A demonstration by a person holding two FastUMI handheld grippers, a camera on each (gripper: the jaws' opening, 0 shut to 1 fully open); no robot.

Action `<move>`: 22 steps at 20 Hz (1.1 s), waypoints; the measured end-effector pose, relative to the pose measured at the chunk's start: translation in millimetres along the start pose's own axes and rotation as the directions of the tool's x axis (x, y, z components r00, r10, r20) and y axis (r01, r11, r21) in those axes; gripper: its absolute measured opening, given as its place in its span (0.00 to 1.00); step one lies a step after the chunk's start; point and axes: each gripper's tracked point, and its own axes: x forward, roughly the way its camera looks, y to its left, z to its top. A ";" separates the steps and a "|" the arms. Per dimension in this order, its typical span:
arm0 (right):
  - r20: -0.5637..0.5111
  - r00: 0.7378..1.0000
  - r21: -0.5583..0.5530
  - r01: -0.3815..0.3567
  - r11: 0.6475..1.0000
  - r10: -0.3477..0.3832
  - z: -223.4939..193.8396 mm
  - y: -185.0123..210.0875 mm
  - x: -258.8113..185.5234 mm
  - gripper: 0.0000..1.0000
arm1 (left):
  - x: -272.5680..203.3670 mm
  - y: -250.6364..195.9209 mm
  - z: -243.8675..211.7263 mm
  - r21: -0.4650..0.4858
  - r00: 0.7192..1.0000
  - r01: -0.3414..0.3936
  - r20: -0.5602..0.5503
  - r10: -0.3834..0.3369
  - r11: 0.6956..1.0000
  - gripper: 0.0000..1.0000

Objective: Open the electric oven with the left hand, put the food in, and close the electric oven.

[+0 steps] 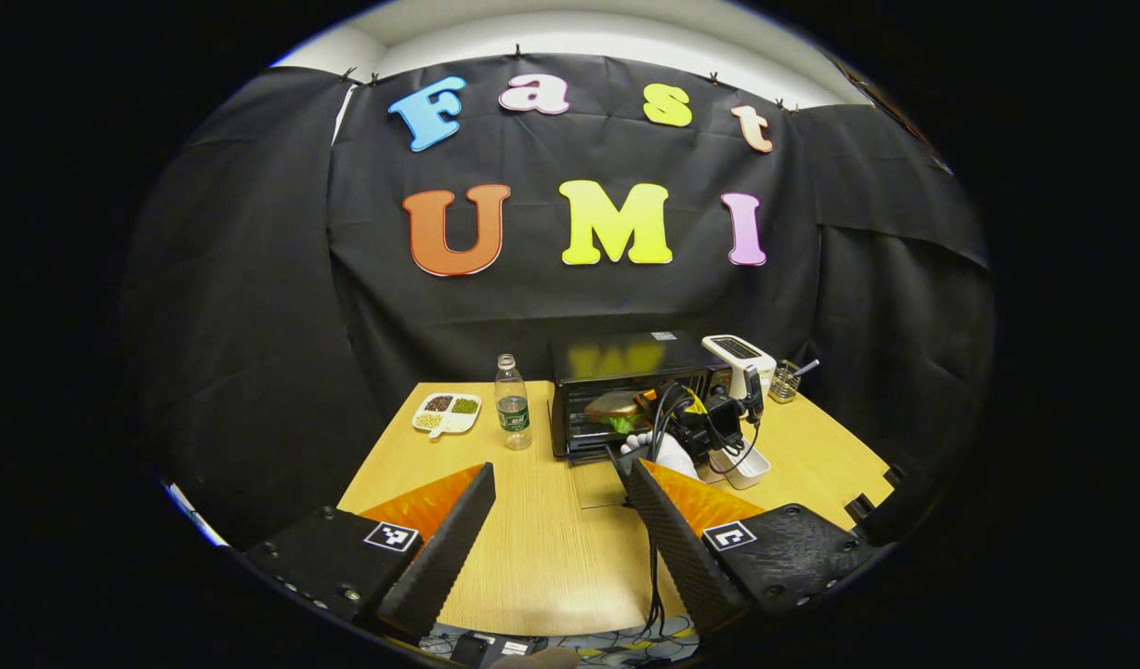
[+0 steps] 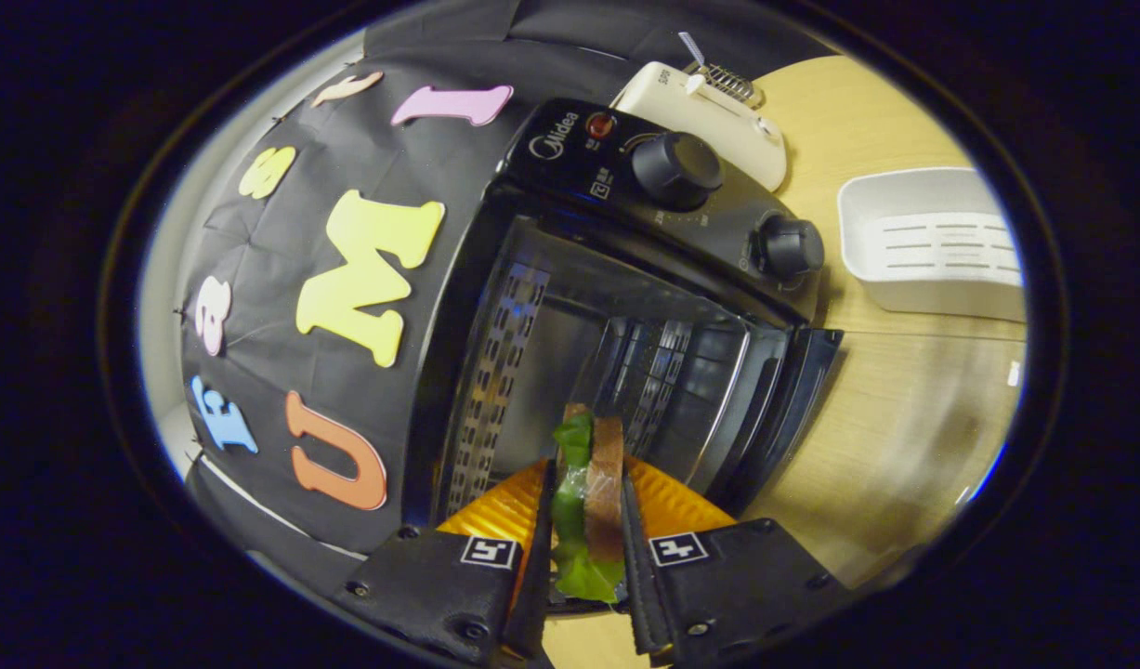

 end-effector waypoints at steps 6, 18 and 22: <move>-0.027 0.997 -0.296 0.063 0.953 -0.075 0.6 -8.3 7.8 0.47 | -4.2 -6.9 0.9 0.006 1.000 0.014 0.027 -0.014 1.000 0.95; -0.025 0.994 -0.794 0.043 0.606 -0.103 53.6 15.3 -138.8 0.91 | -23.3 -16.5 8.3 0.013 0.991 -0.014 0.130 0.012 1.000 0.95; -0.091 0.994 -0.883 -0.055 0.467 -0.053 68.3 33.4 -221.5 1.00 | -23.7 -16.7 -8.8 -0.010 0.991 -0.045 0.129 0.046 0.999 0.95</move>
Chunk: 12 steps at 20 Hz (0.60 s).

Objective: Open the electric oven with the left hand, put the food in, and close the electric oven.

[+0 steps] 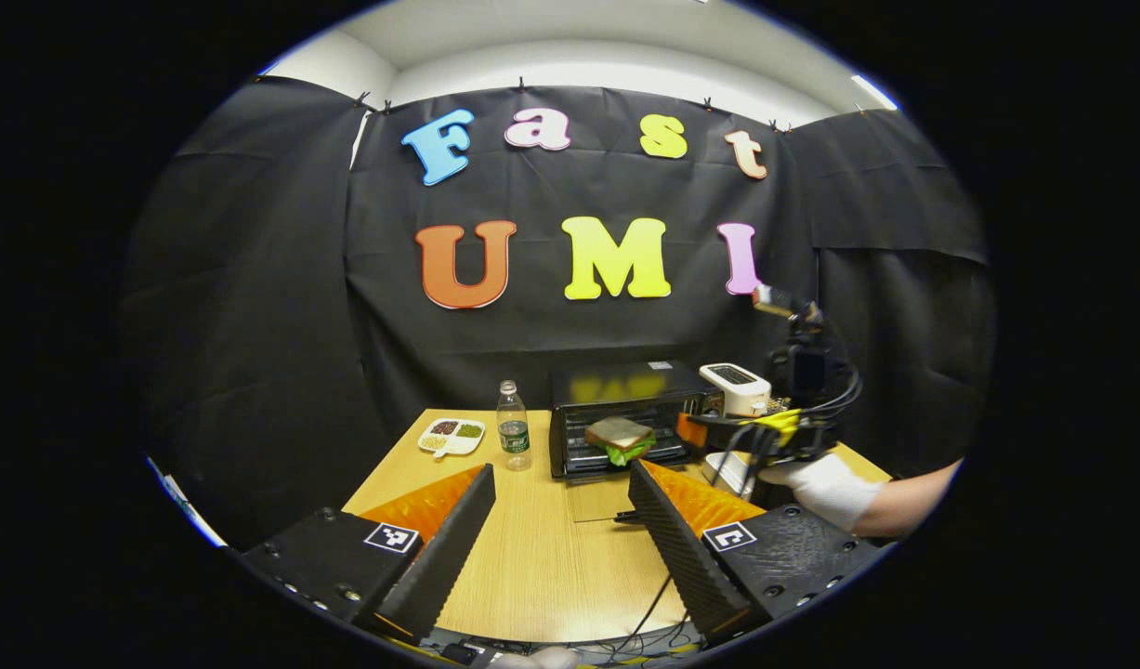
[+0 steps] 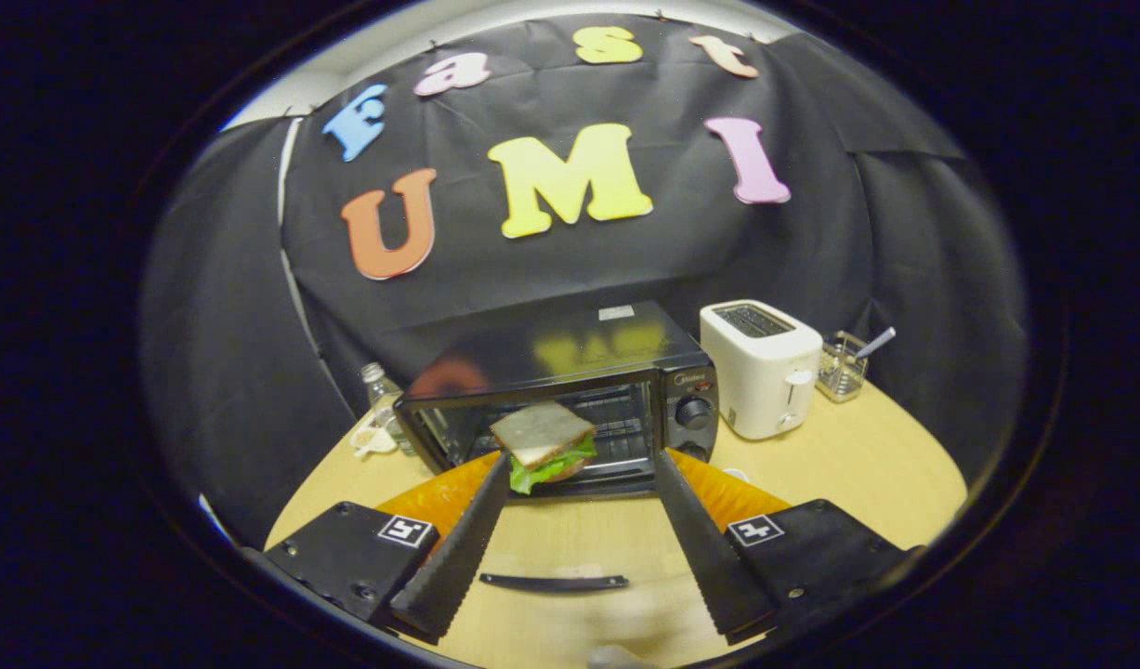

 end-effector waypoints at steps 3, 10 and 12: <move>0.046 0.999 -0.020 -0.019 1.000 0.020 24.0 -16.5 -58.1 0.99 | 2.6 -0.1 -9.2 -0.038 0.999 -0.039 -0.004 0.039 0.999 0.95; 0.046 0.997 -0.101 -0.058 0.993 0.063 38.8 -68.4 -138.9 0.99 | 30.8 -32.6 -35.6 -0.036 0.998 -0.062 -0.028 0.061 0.997 0.94; 0.051 0.997 -0.122 -0.057 0.991 0.063 43.8 -85.0 -152.2 0.99 | 40.9 -50.3 -49.4 -0.027 0.997 -0.049 -0.056 0.048 0.998 0.94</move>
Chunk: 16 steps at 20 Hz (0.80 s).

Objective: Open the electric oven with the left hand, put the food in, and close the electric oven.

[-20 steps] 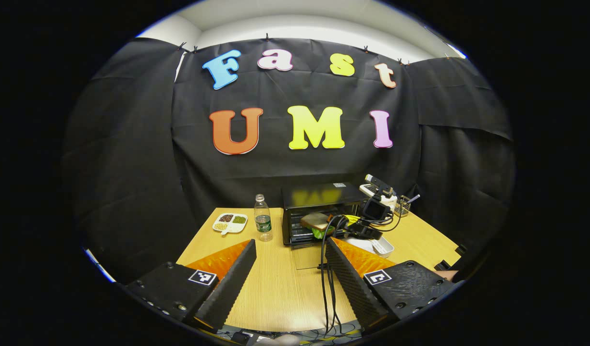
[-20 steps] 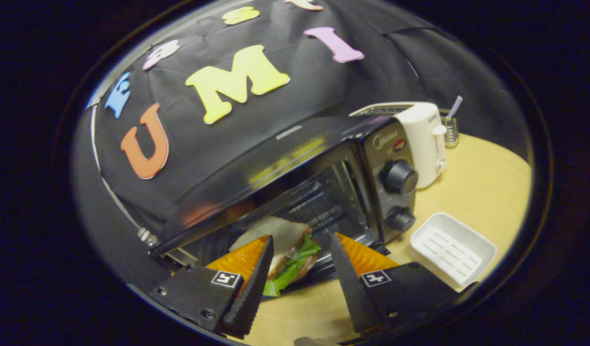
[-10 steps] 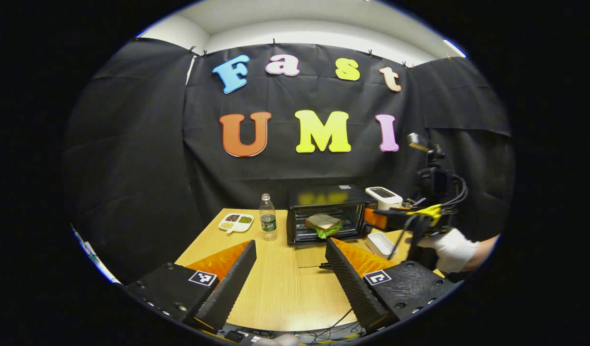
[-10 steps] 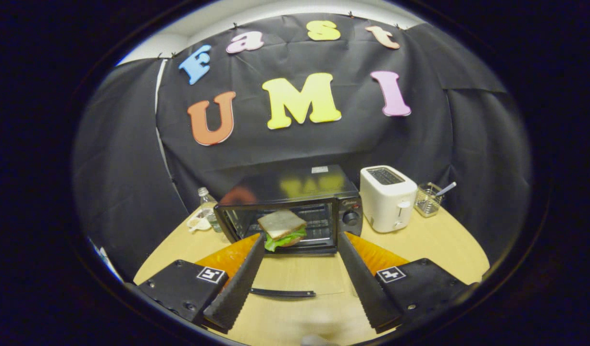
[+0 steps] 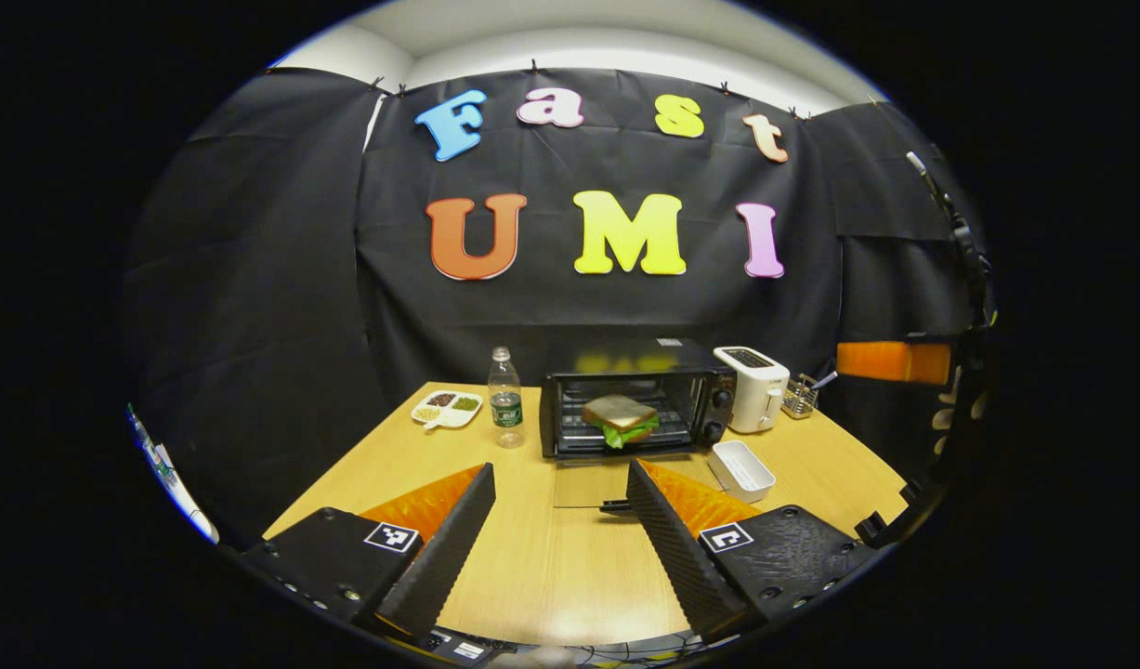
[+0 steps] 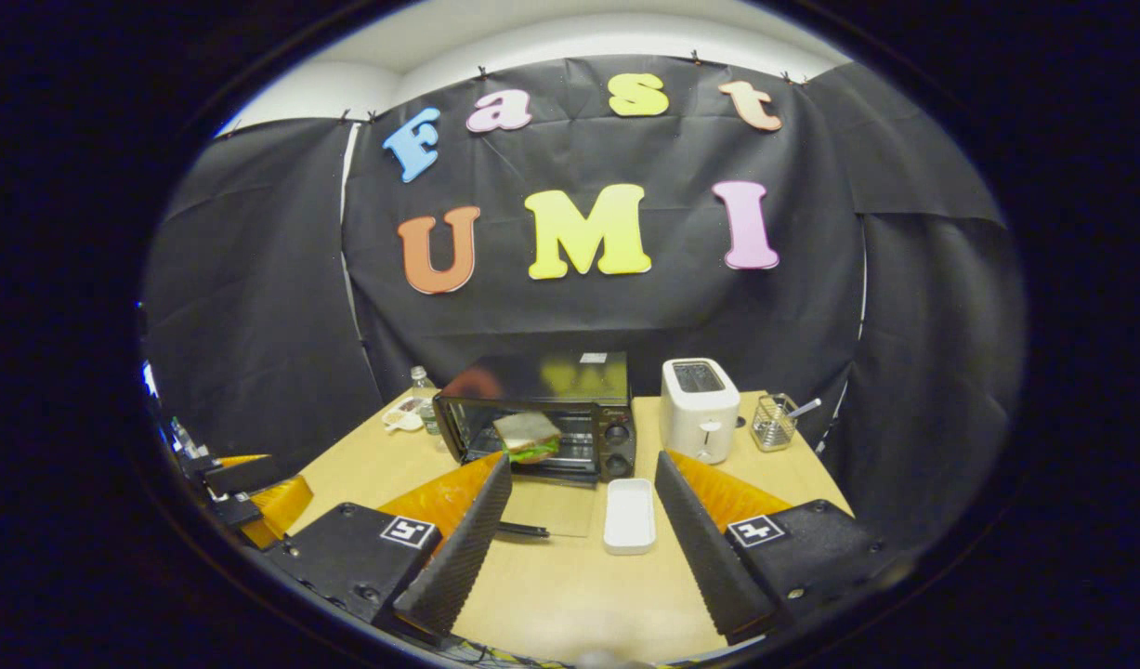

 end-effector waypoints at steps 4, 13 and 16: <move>-0.038 0.998 -0.006 -0.047 0.999 0.047 -1.1 -19.7 -14.8 0.99 | 26.9 -35.6 -30.6 0.005 0.999 0.028 -0.046 -0.028 1.000 0.94; -0.076 0.995 -0.047 -0.074 0.996 0.070 8.3 -61.9 -23.9 0.99 | 95.8 -81.7 -114.3 -0.049 0.975 0.008 -0.223 -0.019 0.999 0.95; -0.091 0.995 -0.061 -0.044 0.997 0.038 10.2 -82.0 -19.2 0.99 | 120.4 -93.8 -134.9 -0.045 0.967 0.023 -0.253 -0.034 0.999 0.93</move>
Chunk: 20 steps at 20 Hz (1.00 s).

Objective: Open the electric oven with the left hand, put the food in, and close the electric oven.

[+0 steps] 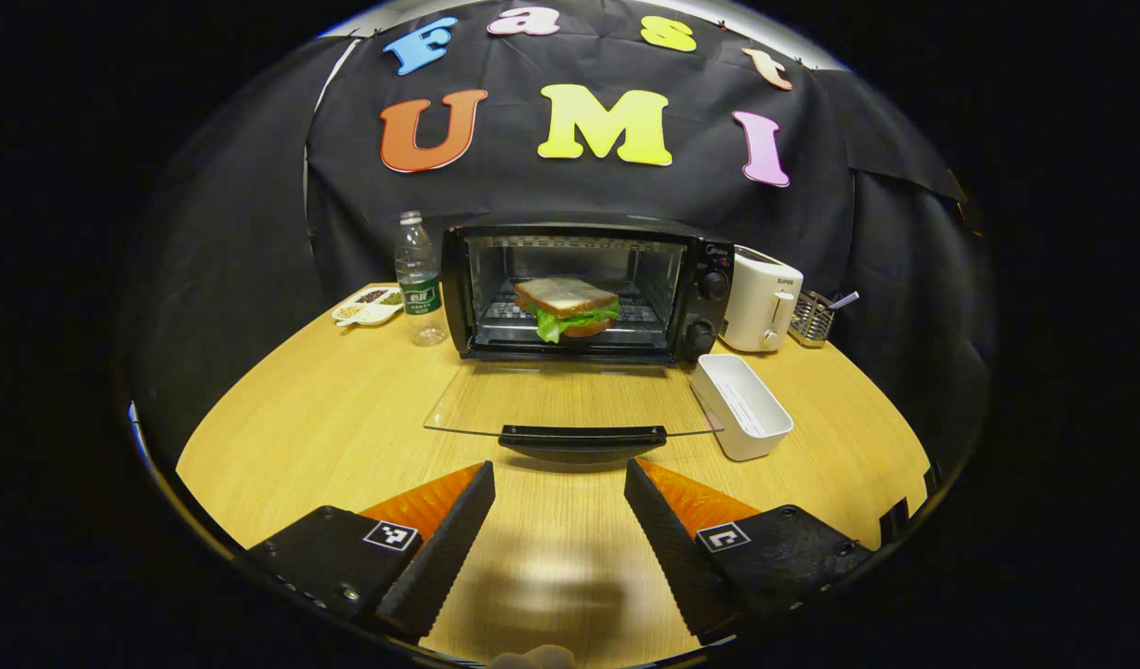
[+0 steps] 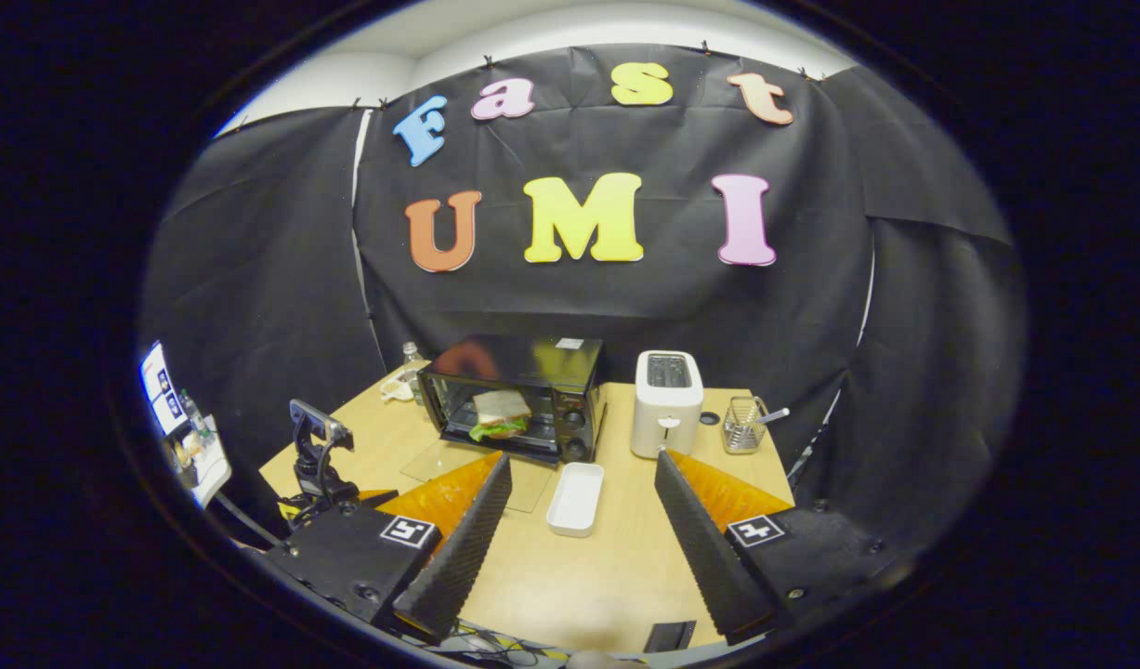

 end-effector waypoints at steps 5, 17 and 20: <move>-0.029 0.998 -0.008 0.048 0.999 -0.048 -7.2 -20.4 5.5 0.99 | 37.0 -10.7 -21.2 -0.020 0.998 0.001 -0.063 -0.003 1.000 0.93; -0.078 0.995 -0.001 0.069 0.998 -0.069 -19.4 -12.4 26.0 0.99 | 74.9 -12.8 -46.2 0.021 0.989 0.033 -0.147 -0.029 0.999 0.93; -0.085 0.993 -0.014 0.078 0.997 -0.079 -22.4 -12.0 25.1 0.99 | 82.3 -12.2 -43.0 0.031 0.989 0.036 -0.145 -0.031 0.999 0.93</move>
